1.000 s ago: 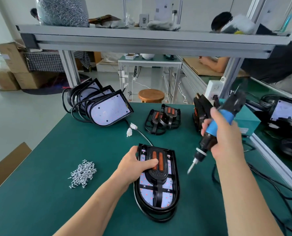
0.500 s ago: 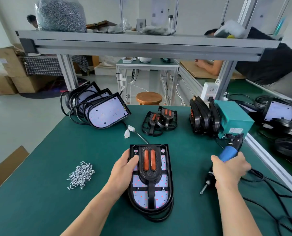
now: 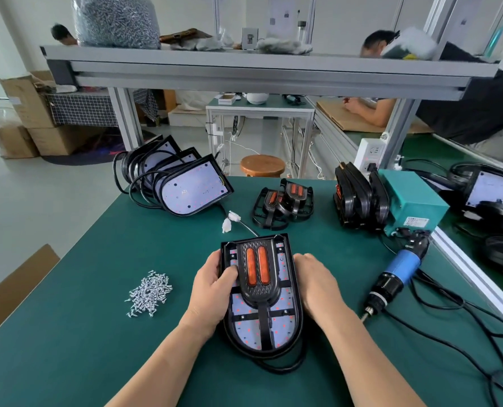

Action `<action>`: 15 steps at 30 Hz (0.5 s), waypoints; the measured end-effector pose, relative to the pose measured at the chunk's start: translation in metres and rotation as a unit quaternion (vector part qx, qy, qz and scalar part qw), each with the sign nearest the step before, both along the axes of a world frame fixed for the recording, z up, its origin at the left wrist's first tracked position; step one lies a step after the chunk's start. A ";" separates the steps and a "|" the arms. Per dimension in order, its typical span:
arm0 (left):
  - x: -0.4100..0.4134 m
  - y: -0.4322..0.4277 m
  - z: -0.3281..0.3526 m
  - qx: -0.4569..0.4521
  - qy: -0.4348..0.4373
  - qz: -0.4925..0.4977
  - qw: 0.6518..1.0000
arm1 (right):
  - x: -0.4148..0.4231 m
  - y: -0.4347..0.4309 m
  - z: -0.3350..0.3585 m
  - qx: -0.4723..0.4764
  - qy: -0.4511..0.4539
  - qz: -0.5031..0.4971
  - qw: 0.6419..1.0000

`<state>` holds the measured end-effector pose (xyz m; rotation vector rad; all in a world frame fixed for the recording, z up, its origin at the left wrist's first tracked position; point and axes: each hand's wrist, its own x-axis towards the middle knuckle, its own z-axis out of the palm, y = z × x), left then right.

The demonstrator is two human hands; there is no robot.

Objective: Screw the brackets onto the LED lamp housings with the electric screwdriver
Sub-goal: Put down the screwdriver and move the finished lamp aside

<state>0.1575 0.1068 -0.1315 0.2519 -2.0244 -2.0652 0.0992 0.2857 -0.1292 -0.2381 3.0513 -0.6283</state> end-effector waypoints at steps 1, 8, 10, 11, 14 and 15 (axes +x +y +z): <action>0.000 0.000 0.000 0.009 0.000 0.001 1.000 | -0.001 0.001 -0.002 0.006 0.008 -0.008 1.000; 0.001 0.003 0.001 0.027 0.005 -0.012 1.000 | 0.004 0.021 -0.013 -0.423 -0.035 -0.070 0.903; 0.001 0.002 -0.002 0.028 0.001 -0.012 1.000 | 0.007 0.026 -0.005 -0.489 -0.107 -0.048 0.864; 0.001 0.001 -0.004 0.028 -0.002 -0.013 1.000 | 0.010 0.028 -0.001 -0.496 -0.139 -0.031 0.856; 0.000 0.000 -0.004 0.019 -0.004 -0.034 0.999 | 0.017 0.034 0.001 -0.461 -0.177 0.014 0.870; 0.000 0.000 -0.004 0.011 -0.003 -0.046 0.999 | 0.019 0.034 0.001 -0.449 -0.179 0.015 0.875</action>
